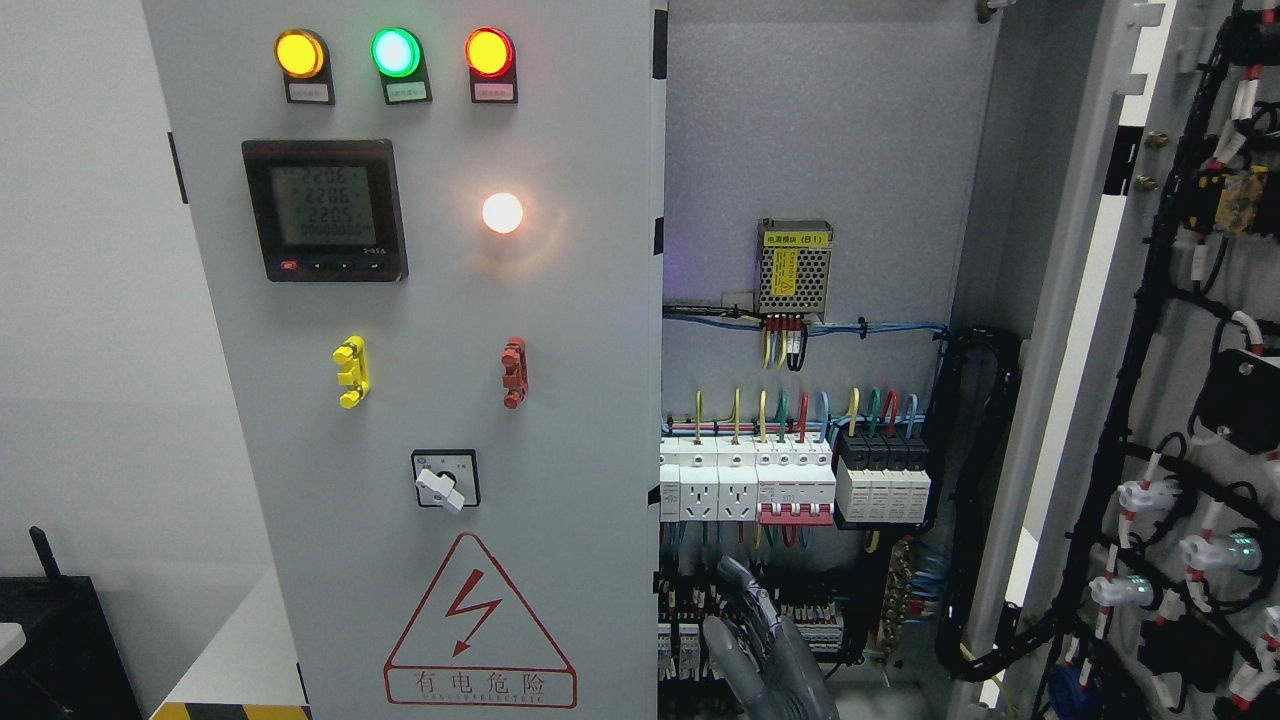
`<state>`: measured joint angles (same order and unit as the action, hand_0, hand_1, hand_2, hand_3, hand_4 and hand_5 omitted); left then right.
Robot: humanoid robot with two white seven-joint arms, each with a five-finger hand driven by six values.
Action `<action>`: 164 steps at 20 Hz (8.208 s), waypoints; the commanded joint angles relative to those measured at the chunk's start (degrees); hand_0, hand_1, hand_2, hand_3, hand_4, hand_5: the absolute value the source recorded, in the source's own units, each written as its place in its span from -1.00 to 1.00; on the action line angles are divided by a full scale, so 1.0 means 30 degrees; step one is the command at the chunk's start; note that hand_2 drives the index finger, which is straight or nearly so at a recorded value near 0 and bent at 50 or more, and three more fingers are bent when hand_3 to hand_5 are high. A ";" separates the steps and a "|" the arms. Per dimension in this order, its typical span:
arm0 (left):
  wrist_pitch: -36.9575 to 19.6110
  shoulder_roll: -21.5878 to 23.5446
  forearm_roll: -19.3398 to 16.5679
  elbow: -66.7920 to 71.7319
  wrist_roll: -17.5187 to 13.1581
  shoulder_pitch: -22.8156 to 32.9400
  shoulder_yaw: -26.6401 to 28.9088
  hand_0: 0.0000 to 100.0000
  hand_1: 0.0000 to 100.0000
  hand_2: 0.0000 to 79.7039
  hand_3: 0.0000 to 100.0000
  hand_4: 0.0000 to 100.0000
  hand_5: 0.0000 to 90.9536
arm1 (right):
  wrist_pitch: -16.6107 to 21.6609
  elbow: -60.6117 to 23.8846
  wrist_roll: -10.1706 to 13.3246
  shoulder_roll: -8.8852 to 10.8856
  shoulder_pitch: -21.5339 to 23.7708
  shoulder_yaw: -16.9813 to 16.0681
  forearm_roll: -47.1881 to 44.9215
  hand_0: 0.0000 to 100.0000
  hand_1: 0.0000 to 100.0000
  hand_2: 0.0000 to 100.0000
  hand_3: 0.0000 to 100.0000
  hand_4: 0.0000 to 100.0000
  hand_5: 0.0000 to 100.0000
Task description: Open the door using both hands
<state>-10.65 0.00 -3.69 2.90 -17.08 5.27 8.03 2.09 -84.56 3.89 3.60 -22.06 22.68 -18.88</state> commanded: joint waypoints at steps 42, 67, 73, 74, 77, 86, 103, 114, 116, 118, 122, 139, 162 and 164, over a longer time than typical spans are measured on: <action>0.0006 -0.0645 0.0000 0.0000 -0.0077 0.0001 -0.0010 -0.76 -0.22 -1.00 -1.00 -1.00 -1.00 | -0.0110 0.1760 -0.2643 0.0616 -0.2053 0.0760 -0.3140 -0.76 -0.22 -1.00 -1.00 -1.00 -1.00; 0.0006 -0.0645 0.0000 0.0000 -0.0077 0.0001 -0.0010 -0.76 -0.22 -1.00 -1.00 -1.00 -1.00 | -0.0110 0.3195 -0.5602 0.1055 -0.3283 0.0790 -0.3198 -0.76 -0.22 -1.00 -1.00 -1.00 -1.00; 0.0006 -0.0645 0.0000 0.0000 -0.0048 0.0001 -0.0010 -0.76 -0.22 -1.00 -1.00 -1.00 -1.00 | -0.0110 0.3196 -0.7096 0.1026 -0.3429 0.0760 -0.3169 -0.76 -0.22 -1.00 -1.00 -1.00 -1.00; 0.0006 -0.0645 0.0000 0.0000 -0.0077 0.0001 -0.0010 -0.76 -0.22 -1.00 -1.00 -1.00 -1.00 | -0.0110 0.3196 -0.7125 0.1026 -0.3459 0.0760 -0.3198 -0.76 -0.22 -1.00 -1.00 -1.00 -1.00; 0.0006 -0.0645 0.0000 0.0000 -0.0077 0.0001 -0.0010 -0.76 -0.22 -1.00 -1.00 -1.00 -1.00 | -0.0110 0.3312 -0.7155 0.1026 -0.3692 0.0760 -0.3198 -0.76 -0.22 -1.00 -1.00 -1.00 -1.00; 0.0006 -0.0645 0.0000 0.0000 -0.0077 0.0001 -0.0010 -0.76 -0.22 -1.00 -1.00 -1.00 -1.00 | -0.0110 0.3723 -0.7213 0.1026 -0.3840 0.0760 -0.3198 -0.76 -0.22 -1.00 -1.00 -1.00 -1.00; 0.0006 -0.0645 0.0000 0.0000 -0.0077 0.0001 -0.0010 -0.76 -0.22 -1.00 -1.00 -1.00 -1.00 | -0.0227 0.3958 -0.7624 0.0909 -0.4133 0.0819 -0.3755 -0.76 -0.22 -1.00 -1.00 -1.00 -1.00; 0.0006 -0.0645 0.0000 0.0000 -0.0077 0.0001 -0.0010 -0.76 -0.22 -1.00 -1.00 -1.00 -1.00 | -0.0256 0.3957 -0.8062 0.0850 -0.4308 0.0819 -0.3784 -0.76 -0.22 -1.00 -1.00 -1.00 -1.00; 0.0006 -0.0645 0.0000 0.0000 -0.0077 0.0001 -0.0010 -0.76 -0.22 -1.00 -1.00 -1.00 -1.00 | -0.0256 0.3957 -0.8092 0.0850 -0.4337 0.0819 -0.3784 -0.76 -0.22 -1.00 -1.00 -1.00 -1.00; 0.0006 -0.0645 0.0000 0.0000 -0.0077 0.0001 -0.0010 -0.76 -0.22 -1.00 -1.00 -1.00 -1.00 | -0.0256 0.3957 -0.8092 0.0850 -0.4396 0.0819 -0.3784 -0.76 -0.22 -1.00 -1.00 -1.00 -1.00; 0.0006 -0.0645 0.0000 0.0000 -0.0077 0.0001 -0.0010 -0.76 -0.22 -1.00 -1.00 -1.00 -1.00 | -0.0256 0.3957 -0.8122 0.0792 -0.4396 0.0819 -0.3989 -0.76 -0.22 -1.00 -1.00 -1.00 -1.00; 0.0006 -0.0645 0.0000 0.0000 -0.0077 0.0001 -0.0010 -0.76 -0.22 -1.00 -1.00 -1.00 -1.00 | -0.0227 0.3899 -0.8385 0.0762 -0.4543 0.1024 -0.3989 -0.76 -0.22 -1.00 -1.00 -1.00 -1.00; 0.0006 -0.0645 0.0000 0.0000 -0.0077 0.0001 -0.0010 -0.76 -0.22 -1.00 -1.00 -1.00 -1.00 | -0.0169 0.2933 -0.9997 0.0704 -0.4338 0.1229 -0.3989 -0.76 -0.22 -1.00 -1.00 -1.00 -1.00; 0.0006 -0.0645 0.0000 0.0000 -0.0077 0.0001 0.0019 -0.76 -0.22 -1.00 -1.00 -1.00 -1.00 | -0.0169 0.2698 -0.9997 0.0704 -0.4308 0.1433 -0.3989 -0.76 -0.22 -1.00 -1.00 -1.00 -1.00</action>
<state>-10.67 0.00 -3.69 2.90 -17.27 5.27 8.02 1.54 -74.19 -25.89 5.77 -35.23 26.20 -30.85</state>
